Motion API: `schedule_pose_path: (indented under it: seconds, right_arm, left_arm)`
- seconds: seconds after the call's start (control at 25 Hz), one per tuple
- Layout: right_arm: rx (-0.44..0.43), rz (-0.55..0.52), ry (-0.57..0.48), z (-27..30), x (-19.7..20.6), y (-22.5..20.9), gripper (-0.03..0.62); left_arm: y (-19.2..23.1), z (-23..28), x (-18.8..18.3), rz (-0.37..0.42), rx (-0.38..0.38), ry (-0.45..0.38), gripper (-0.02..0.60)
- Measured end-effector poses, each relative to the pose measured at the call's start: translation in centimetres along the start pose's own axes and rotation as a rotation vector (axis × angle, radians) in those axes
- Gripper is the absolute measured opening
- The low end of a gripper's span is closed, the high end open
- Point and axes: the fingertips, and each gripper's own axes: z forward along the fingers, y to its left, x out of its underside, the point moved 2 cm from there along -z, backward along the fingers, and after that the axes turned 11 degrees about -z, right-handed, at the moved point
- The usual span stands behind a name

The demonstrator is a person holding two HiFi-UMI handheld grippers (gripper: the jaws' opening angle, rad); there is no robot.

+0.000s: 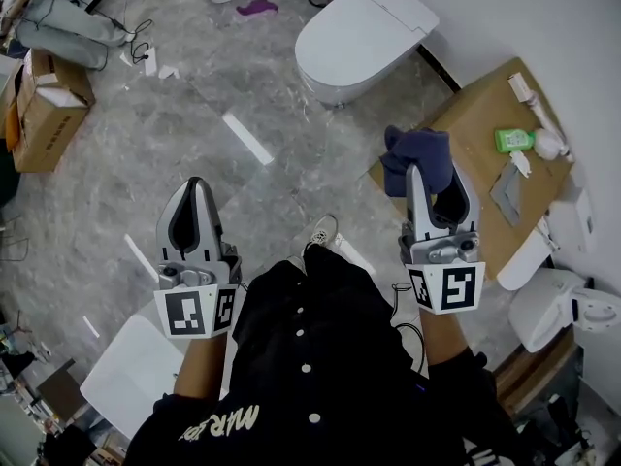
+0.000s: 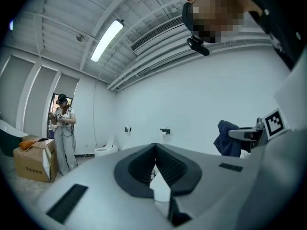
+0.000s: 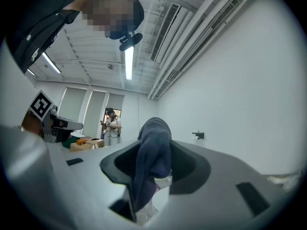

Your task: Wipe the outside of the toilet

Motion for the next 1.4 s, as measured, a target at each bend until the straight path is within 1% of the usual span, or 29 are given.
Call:
schedule_pose_path:
  seconds: [0.12,0.2,0.36,0.52,0.8,0.96,1.16,1.4]
  right_arm:
    - [-0.019,-0.005,0.006,1.8,1.4,-1.0,0.166]
    - [-0.028,-0.005,0.014,2.7,2.1,-1.4,0.166]
    - [-0.022,0.015,0.044,4.4,3.9,-1.9,0.165]
    - [0.006,0.020,0.075,6.5,5.5,-2.1,0.164]
    - [0.044,0.021,0.103,10.5,7.0,-2.1,0.164]
    - [0.059,0.013,0.123,12.7,8.2,-1.7,0.163]
    - [0.063,0.031,0.152,15.5,12.0,-1.6,0.163]
    - [0.090,0.043,0.167,18.8,18.7,-2.0,0.164]
  left_arm:
    - [-0.9,2.1,0.3,0.037,0.026,-0.002,0.011]
    - [-0.9,3.0,0.7,0.042,0.022,0.011,0.011]
    - [0.5,4.7,1.9,0.030,-0.013,0.045,0.011]
    - [2.1,7.1,3.0,-0.007,-0.012,0.062,0.011]
    - [4.0,12.7,4.0,-0.018,0.042,0.079,0.011]
    - [4.5,16.0,4.2,0.000,0.098,0.081,0.011]
    - [5.3,19.9,6.3,0.012,0.146,0.101,0.011]
    - [7.0,24.7,11.1,0.023,0.177,0.101,0.011]
